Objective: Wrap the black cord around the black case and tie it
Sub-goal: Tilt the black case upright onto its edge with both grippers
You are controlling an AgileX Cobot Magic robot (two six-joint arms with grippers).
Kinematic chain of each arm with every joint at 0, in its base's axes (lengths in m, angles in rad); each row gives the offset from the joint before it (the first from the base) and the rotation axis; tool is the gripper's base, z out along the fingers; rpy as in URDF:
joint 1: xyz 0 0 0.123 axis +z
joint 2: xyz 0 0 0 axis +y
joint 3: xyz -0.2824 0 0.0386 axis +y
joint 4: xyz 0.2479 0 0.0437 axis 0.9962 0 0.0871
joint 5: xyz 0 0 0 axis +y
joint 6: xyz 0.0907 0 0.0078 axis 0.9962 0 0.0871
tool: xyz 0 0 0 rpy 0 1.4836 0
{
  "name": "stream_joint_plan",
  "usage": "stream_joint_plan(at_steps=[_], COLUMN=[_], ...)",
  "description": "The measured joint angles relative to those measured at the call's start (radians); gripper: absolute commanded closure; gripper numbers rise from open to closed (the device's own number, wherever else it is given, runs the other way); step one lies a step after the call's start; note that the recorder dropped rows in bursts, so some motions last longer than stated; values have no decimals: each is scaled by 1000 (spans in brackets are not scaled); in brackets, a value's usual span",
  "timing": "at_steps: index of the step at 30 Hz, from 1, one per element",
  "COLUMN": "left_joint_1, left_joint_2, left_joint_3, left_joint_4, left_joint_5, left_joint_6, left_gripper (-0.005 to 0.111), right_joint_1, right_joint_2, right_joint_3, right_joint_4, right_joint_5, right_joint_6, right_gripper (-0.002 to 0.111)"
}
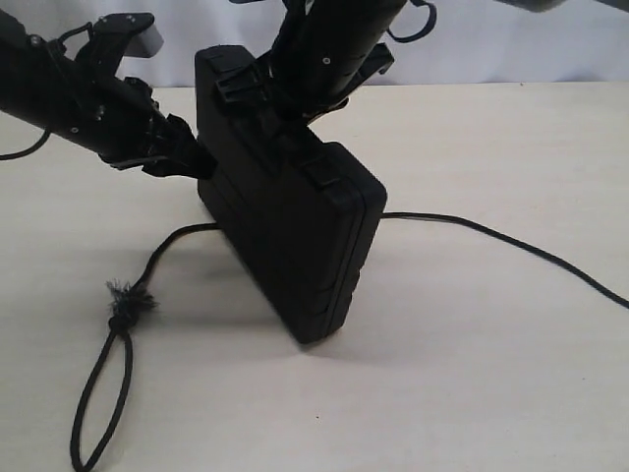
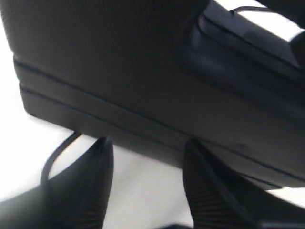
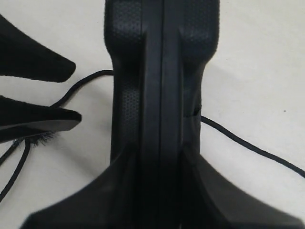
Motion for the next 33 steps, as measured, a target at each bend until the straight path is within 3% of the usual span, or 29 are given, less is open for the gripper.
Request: stream_joint_plan(at_steps=[5,8,33], left_joint_1=[0,0,0], left_joint_2=[27,47,64], left_joint_3=[2,2,8], left_joint_4=[-12,-11,131], left_joint_5=[-18,-22,-63], left_joint_6=[21,22,18], left_gripper=[62,62,62], right_joint_1=[0,0,0], right_joint_2=[0,-16,-41], right_joint_3=[0,-4,-6], right_joint_4=[61,86,176], right_joint_5=[8,-19,-28], right_joint_6=[-42,-42,-108], right_gripper=[68,62,62])
